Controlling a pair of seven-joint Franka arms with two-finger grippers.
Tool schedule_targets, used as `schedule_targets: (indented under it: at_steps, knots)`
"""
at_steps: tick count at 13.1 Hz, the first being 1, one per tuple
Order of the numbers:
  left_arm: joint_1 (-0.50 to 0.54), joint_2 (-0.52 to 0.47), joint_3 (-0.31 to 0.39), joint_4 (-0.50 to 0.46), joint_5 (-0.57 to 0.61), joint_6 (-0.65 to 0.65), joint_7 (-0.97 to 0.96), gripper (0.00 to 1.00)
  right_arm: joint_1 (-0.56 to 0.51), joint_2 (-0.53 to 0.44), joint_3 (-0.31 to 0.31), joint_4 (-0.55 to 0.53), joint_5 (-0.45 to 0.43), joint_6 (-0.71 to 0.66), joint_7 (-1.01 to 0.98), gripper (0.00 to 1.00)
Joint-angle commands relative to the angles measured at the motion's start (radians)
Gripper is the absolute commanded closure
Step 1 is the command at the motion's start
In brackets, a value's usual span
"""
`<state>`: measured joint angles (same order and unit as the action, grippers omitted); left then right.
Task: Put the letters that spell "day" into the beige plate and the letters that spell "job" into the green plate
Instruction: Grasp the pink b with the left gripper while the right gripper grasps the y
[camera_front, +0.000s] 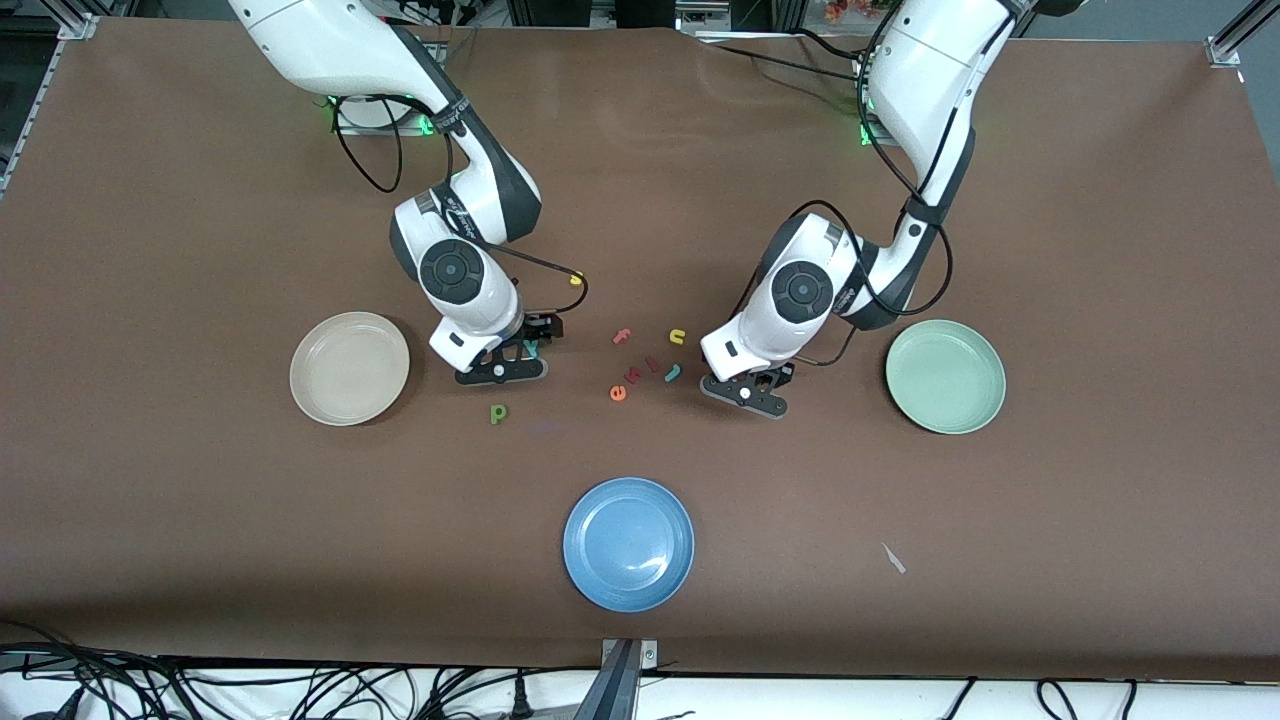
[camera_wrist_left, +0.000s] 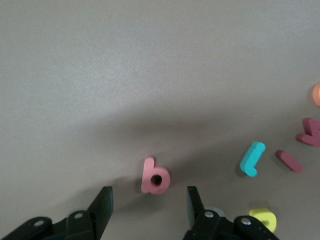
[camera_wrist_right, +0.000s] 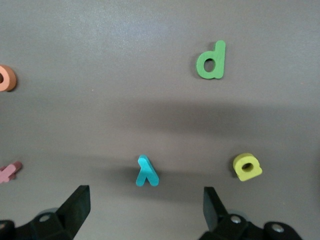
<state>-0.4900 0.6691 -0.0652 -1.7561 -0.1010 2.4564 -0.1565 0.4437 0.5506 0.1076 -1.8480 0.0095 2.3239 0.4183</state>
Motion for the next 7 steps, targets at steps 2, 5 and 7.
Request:
schedule_targets:
  at_steps: [2, 5, 7]
  knots:
    - [-0.015, 0.024, 0.013, 0.009, 0.001, 0.039, 0.012, 0.37, 0.004, -0.001, -0.002, -0.114, -0.019, 0.196, 0.007, 0.0]
    - [-0.015, 0.037, 0.013, 0.006, 0.004, 0.067, 0.012, 0.44, 0.012, 0.005, -0.002, -0.115, -0.02, 0.19, 0.004, 0.0]
    - [-0.016, 0.04, 0.015, 0.006, 0.004, 0.067, 0.011, 0.48, 0.012, 0.014, -0.003, -0.114, -0.022, 0.189, -0.01, 0.0]
